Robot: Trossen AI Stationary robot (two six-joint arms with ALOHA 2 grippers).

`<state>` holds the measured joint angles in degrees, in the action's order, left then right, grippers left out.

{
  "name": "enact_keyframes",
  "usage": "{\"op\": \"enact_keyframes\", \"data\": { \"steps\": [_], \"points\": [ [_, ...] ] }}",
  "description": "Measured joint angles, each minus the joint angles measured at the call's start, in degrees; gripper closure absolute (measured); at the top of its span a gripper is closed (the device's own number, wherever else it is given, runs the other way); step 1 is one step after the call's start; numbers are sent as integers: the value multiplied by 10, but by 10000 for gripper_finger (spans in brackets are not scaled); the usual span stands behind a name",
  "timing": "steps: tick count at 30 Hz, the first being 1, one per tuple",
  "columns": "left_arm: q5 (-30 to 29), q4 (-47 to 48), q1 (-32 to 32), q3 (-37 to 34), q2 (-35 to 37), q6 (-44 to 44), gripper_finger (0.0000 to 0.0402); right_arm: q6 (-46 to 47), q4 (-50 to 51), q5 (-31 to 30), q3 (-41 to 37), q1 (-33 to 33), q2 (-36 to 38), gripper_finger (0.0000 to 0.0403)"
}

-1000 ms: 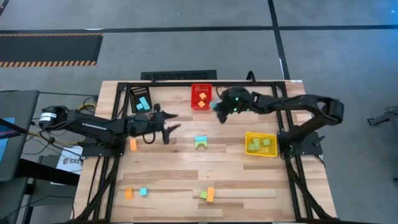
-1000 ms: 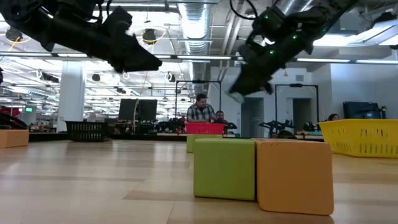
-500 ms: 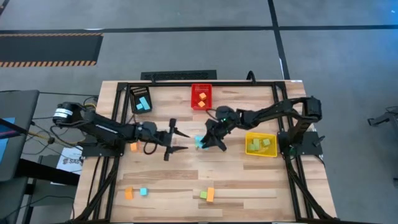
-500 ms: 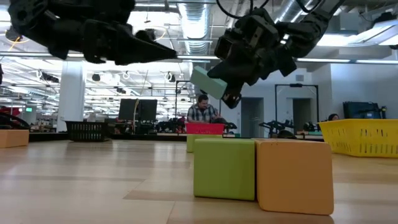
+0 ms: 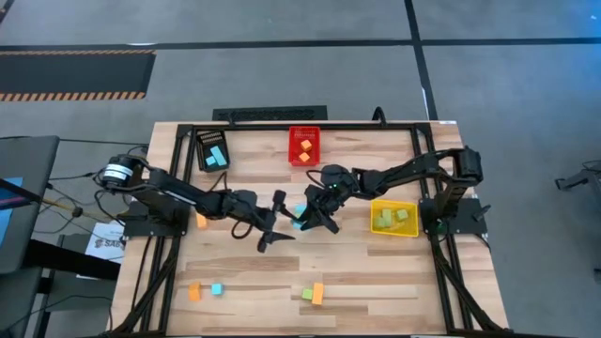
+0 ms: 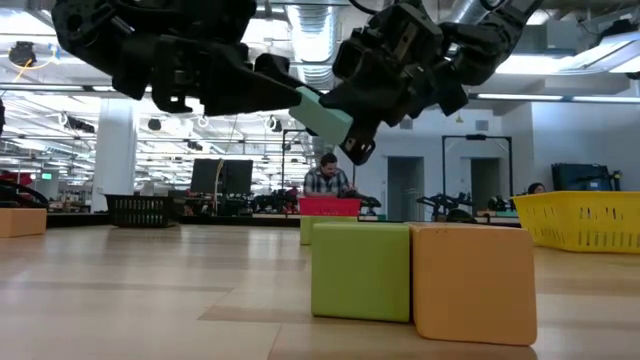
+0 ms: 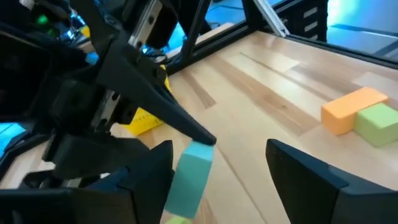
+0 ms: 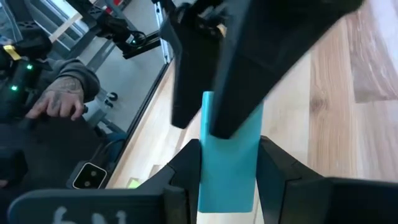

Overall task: Sort & place blocks by color
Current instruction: Put the blue block into the black bin

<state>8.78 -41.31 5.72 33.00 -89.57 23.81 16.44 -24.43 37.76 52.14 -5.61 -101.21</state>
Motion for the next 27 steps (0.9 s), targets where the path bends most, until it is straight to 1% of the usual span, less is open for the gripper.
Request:
{"op": "enact_keyframes", "data": {
  "steps": [4, 8, 11, 14, 16, 18, 20, 21, 25, 27],
  "points": [
    [-6, 1, 1, 6, -5, 13, 179, 0, 1, 0, 0, 0, -3, 286],
    [-34, 25, 0, 12, -5, 37, 215, 0, 0, 0, 0, 0, -3, 285],
    [-46, 26, 0, 12, -5, 49, 255, 0, -2, 4, 0, 0, -3, 286],
    [-50, 28, 0, 12, -5, 59, 304, 2, -2, 10, 0, 0, -3, 286],
    [-44, 28, 0, 12, -5, 73, 341, 2, -2, 14, 0, 0, -3, 283],
    [-21, 26, 0, 12, -5, 95, 373, 5, -2, 19, 0, 1, -3, 274],
    [-1, 25, 0, 12, -4, 99, 375, 8, -2, 17, 0, 1, -3, 259],
    [-1, 26, -1, 12, -4, 98, 375, 8, -2, 16, 0, 1, -3, 249],
    [-25, 40, 1, 11, 3, 81, 374, 4, -1, 21, 0, -9, -3, 198],
    [-29, 56, 1, 11, 19, 85, 375, 5, -2, 27, 0, -18, -3, 173]
  ]
}}
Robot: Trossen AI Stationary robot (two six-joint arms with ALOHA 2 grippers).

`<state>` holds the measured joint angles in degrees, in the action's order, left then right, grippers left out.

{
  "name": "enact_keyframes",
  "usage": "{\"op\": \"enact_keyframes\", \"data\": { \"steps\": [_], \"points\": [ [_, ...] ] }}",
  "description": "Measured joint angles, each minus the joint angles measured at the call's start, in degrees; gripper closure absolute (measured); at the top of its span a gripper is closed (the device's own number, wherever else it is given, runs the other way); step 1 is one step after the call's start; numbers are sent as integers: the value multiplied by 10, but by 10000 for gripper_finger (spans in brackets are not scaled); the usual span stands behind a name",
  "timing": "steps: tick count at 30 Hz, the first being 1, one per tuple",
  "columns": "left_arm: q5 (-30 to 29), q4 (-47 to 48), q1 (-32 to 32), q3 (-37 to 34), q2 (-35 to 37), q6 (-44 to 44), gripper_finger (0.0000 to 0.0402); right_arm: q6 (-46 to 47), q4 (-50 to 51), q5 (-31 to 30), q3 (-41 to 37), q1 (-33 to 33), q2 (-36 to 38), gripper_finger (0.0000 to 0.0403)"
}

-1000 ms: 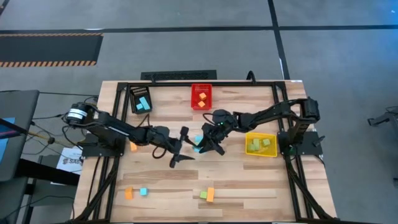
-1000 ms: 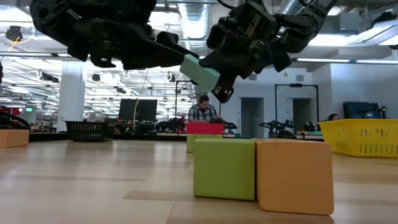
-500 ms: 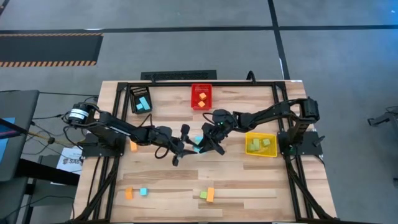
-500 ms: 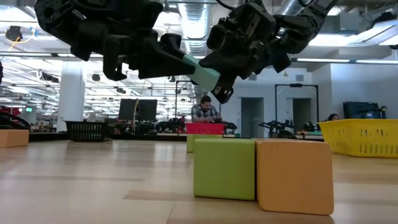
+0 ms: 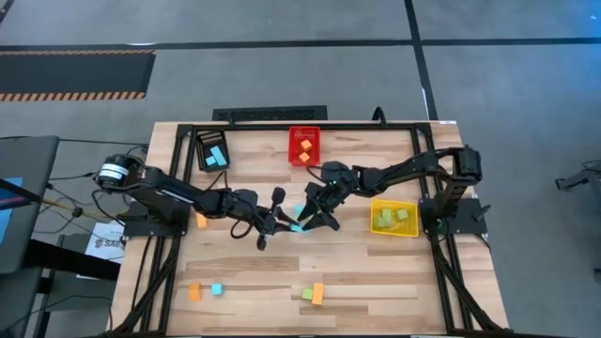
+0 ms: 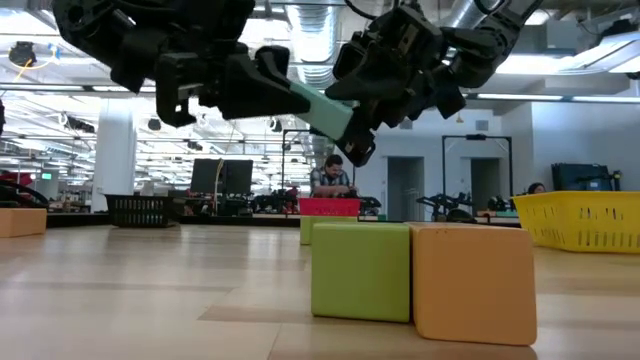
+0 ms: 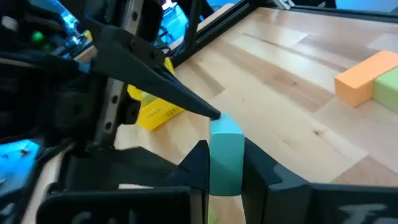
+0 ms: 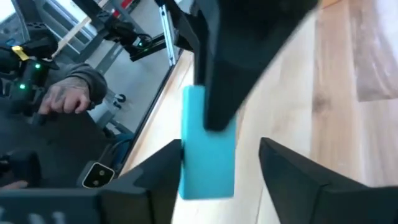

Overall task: Sort & place blocks by color
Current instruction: Put the blue block into the black bin

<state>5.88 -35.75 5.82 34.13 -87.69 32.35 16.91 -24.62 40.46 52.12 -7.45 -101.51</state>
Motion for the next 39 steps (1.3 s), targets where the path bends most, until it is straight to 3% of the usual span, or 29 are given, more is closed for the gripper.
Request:
{"op": "enact_keyframes", "data": {
  "steps": [5, 9, 14, 16, 19, 22, 29, 39],
  "points": [
    [-74, 99, 0, -1, 89, 10, 375, 13, 17, 7, 0, -31, 1, 140],
    [-227, 225, -1, 1, 187, -20, 373, 23, 23, 0, -1, -48, 0, 138],
    [-502, 443, -33, 0, 290, -232, 374, 21, 18, -1, 0, -55, 0, 138],
    [-546, 547, -65, 0, 312, -345, 374, 20, 17, -3, 0, -55, 0, 138],
    [-537, 666, -120, 0, 327, -518, 374, 21, 16, -5, 0, -50, 0, 138],
    [-510, 737, -176, 0, 322, -602, 374, 21, 16, -5, 0, -42, 0, 138],
    [-469, 751, -273, 0, 277, -601, 372, 21, 17, -6, 0, -17, 0, 138],
    [-475, 754, -350, 0, 213, -555, 360, 27, 19, -14, 0, 12, 0, 138]
  ]
}}
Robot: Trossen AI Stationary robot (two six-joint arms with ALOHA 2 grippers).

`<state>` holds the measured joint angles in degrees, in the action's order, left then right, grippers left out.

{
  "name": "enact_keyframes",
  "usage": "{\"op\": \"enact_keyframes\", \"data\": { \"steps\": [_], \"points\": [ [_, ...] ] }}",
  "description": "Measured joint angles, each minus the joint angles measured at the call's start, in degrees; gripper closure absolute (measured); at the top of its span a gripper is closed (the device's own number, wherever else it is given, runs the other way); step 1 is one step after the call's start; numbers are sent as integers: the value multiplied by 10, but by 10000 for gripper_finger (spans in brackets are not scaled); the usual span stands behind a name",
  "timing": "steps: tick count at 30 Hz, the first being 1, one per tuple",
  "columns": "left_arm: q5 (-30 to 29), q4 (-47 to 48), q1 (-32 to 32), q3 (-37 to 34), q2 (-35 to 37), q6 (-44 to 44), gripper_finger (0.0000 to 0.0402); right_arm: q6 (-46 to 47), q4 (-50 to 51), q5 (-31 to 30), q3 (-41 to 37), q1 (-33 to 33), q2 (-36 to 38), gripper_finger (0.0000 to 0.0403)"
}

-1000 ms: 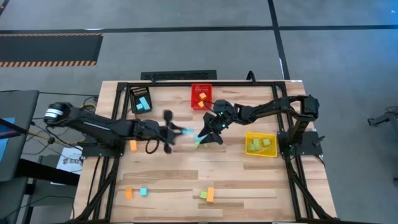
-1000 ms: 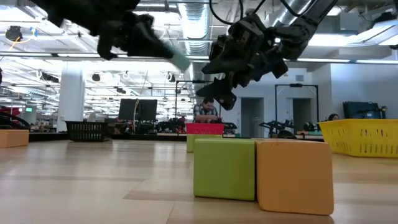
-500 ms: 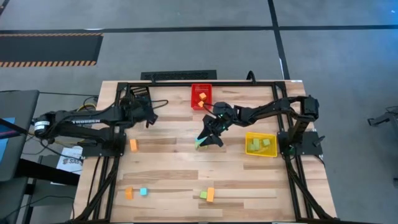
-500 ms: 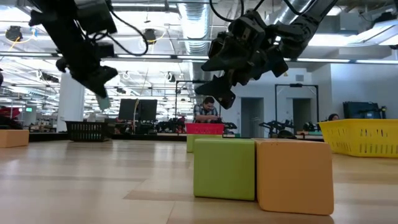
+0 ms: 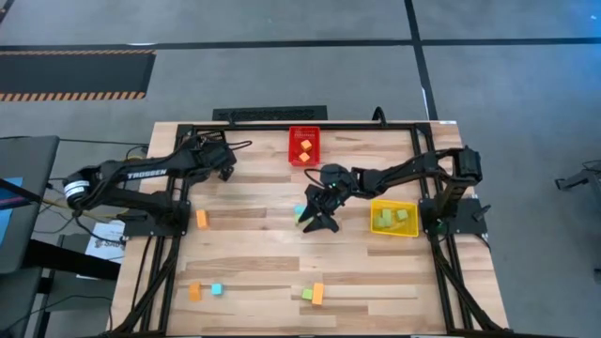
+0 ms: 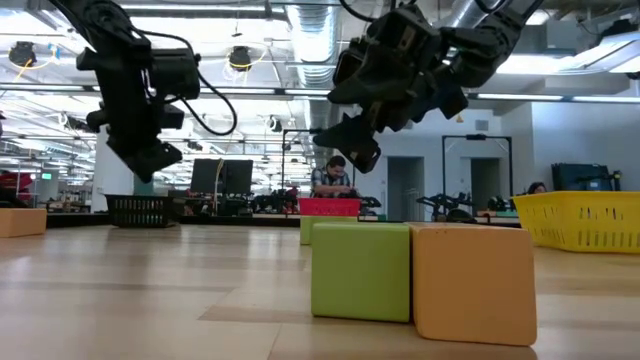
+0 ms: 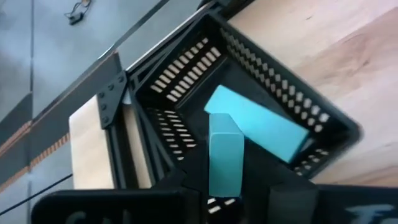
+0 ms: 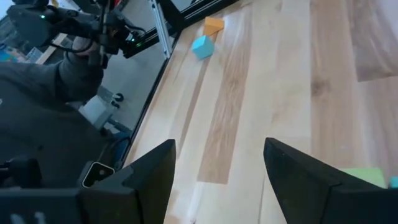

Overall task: Sort & place blocks by color
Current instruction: Put the blue block into the black bin, then put the orange block into the red bin

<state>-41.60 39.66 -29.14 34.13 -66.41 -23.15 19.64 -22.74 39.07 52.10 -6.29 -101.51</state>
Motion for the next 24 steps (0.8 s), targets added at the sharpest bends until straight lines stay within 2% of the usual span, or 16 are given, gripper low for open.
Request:
{"op": "enact_keyframes", "data": {
  "steps": [3, 10, 14, 21, 24],
  "points": [
    [-2, 1, -5, 0, -3, 21, 329, 0, 2, 0, 0, 4, 0, 138],
    [-28, 0, -6, 0, -3, 31, 220, 0, 14, 0, 0, 7, 0, 138],
    [-27, -3, -6, 0, 2, 30, 172, -2, 13, -1, 0, 7, 0, 138],
    [-17, -14, 14, 23, 26, 46, 135, -6, 11, -1, 0, 5, 0, 138],
    [26, -74, 31, 28, 51, 81, 134, -6, 12, -2, 0, 0, 2, 138]
  ]
}}
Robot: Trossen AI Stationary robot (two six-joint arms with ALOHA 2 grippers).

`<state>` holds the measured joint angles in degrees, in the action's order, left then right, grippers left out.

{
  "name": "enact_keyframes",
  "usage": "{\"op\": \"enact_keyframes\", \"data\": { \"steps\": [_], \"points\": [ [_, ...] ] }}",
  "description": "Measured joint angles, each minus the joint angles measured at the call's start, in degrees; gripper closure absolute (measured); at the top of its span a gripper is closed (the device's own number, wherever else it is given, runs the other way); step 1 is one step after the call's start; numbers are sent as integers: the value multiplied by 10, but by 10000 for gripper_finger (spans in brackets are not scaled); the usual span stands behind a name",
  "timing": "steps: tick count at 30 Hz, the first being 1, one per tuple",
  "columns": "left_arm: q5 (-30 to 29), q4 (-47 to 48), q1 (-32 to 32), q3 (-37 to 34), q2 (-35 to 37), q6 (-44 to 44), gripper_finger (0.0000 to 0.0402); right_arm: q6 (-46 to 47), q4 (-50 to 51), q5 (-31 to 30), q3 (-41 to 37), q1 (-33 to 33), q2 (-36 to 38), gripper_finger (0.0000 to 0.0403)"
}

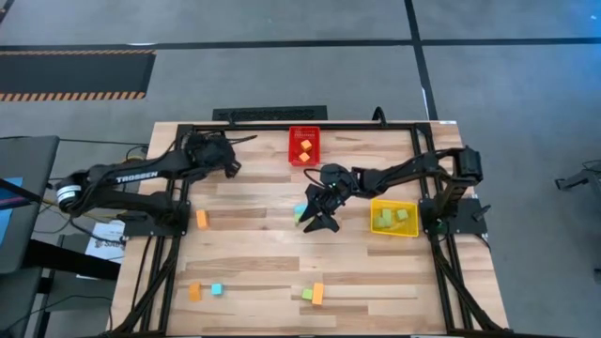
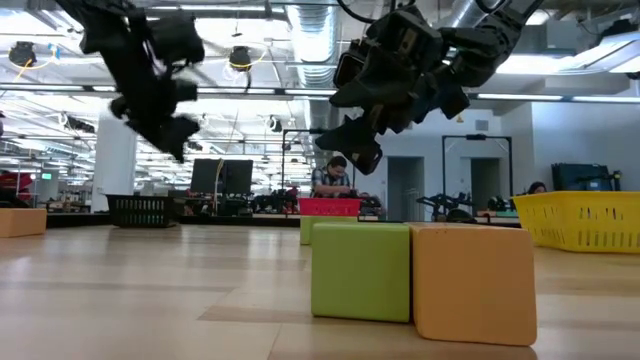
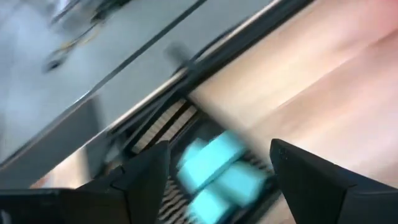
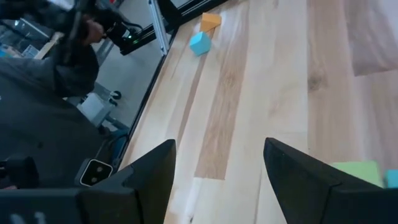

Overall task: Sort & place blocks by color
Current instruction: Put the orange block into the red bin

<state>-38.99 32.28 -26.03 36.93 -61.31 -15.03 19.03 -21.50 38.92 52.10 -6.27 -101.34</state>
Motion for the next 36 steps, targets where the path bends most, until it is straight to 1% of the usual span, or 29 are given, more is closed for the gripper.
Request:
{"op": "enact_keyframes", "data": {
  "steps": [2, 4, 6, 9, 10, 11, 12, 14, 16, 18, 20, 22, 25, 29, 33, 36],
  "points": [
    [55, -43, 10, 0, 17, 25, 134, 0, -1, 0, 0, -4, 2, 138],
    [124, -89, 21, 0, 30, 43, 134, 0, 0, 0, 0, -7, 3, 138],
    [218, -146, 35, -4, 38, 61, 133, 0, 1, 0, 0, -6, 3, 138],
    [396, -257, 68, -31, 39, 85, 133, 0, 8, 0, 0, -6, 3, 138],
    [446, -294, 83, -43, 36, 88, 133, 0, 14, 0, 0, -4, 3, 138],
    [486, -337, 100, -55, 30, 89, 133, 0, 20, 0, 0, -1, 3, 138],
    [512, -379, 117, -69, 25, 89, 133, 0, 26, 0, 0, 3, 3, 138],
    [525, -452, 156, -95, 12, 82, 133, 0, 52, 0, 0, 13, 10, 138],
    [513, -520, 191, -116, -7, 77, 133, -3, 74, -3, 0, 28, 22, 138],
    [505, -560, 222, -125, -28, 83, 133, -14, 106, -5, 0, 45, 38, 138],
    [503, -590, 252, -125, -57, 104, 133, -20, 138, -23, 0, 63, 59, 138],
    [503, -627, 275, -125, -88, 122, 133, -22, 168, -57, 0, 82, 84, 138],
    [491, -687, 302, -125, -141, 146, 133, -28, 228, -124, 0, 115, 121, 138],
    [487, -755, 318, -120, -213, 184, 133, -27, 298, -203, 0, 158, 164, 138],
    [486, -771, 318, -85, -278, 198, 133, -10, 343, -286, 0, 192, 193, 138],
    [484, -768, 318, -51, -328, 207, 133, 18, 368, -328, 0, 208, 206, 138]
  ]
}}
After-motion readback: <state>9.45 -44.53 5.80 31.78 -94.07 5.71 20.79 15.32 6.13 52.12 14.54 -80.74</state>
